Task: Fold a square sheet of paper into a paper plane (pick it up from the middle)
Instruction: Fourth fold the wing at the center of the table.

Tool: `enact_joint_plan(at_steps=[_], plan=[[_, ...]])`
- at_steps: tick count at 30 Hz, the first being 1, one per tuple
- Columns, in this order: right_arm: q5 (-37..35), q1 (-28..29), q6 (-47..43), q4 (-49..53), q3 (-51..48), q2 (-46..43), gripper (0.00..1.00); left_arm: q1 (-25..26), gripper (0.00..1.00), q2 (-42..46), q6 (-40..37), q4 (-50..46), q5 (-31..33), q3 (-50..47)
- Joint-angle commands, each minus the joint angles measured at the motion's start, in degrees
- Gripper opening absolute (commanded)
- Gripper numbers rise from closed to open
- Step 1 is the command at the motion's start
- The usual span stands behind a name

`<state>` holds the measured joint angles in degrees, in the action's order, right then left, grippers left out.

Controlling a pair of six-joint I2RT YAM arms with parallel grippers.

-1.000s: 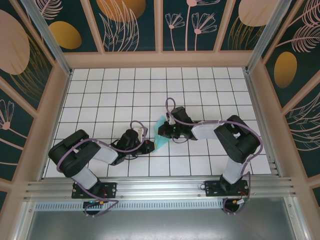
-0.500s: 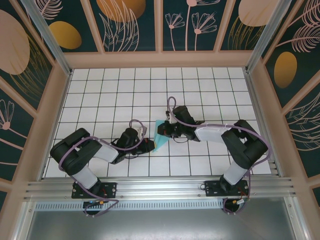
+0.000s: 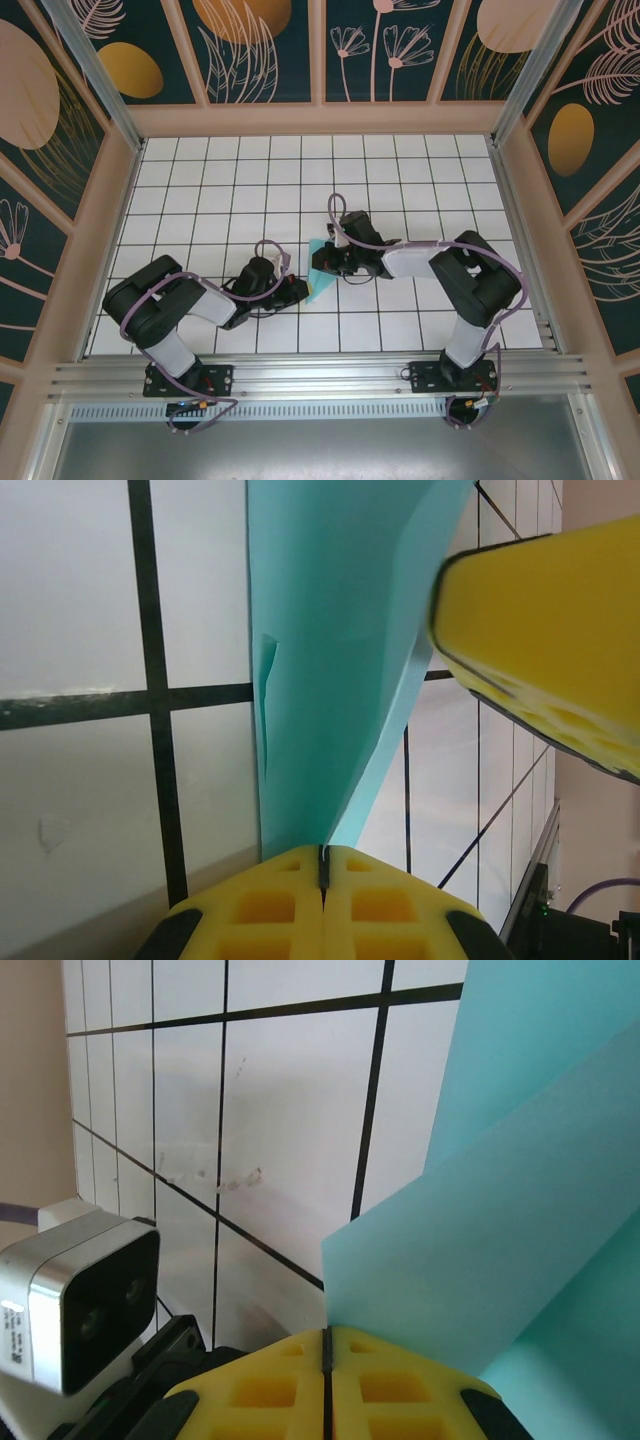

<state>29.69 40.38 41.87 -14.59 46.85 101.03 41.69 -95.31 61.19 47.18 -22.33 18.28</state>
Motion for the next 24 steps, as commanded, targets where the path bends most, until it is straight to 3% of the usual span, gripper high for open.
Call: enact_joint_plan(at_steps=[1,13,20,22,24], plan=[[0.9,-0.1,-1.1,-0.5,2.1,2.1,0.10,0.5,0.00,-2.3,1.3,-4.9,-0.9,-0.2],[0.7,-0.8,-1.3,-1.0,3.8,6.1,0.10,0.4,0.01,-1.2,0.3,-9.9,0.5,1.2],[-0.1,-1.2,-1.2,-1.2,3.1,7.3,0.10,0.5,0.17,1.4,-3.0,-16.3,1.8,3.3],[0.1,-1.2,-1.1,-1.7,3.1,7.5,0.10,0.5,0.17,2.1,-3.7,-17.6,2.0,3.6],[0.1,-1.2,-1.3,-1.5,3.2,7.7,0.10,0.4,0.11,2.3,-3.9,-17.3,1.9,3.3]])
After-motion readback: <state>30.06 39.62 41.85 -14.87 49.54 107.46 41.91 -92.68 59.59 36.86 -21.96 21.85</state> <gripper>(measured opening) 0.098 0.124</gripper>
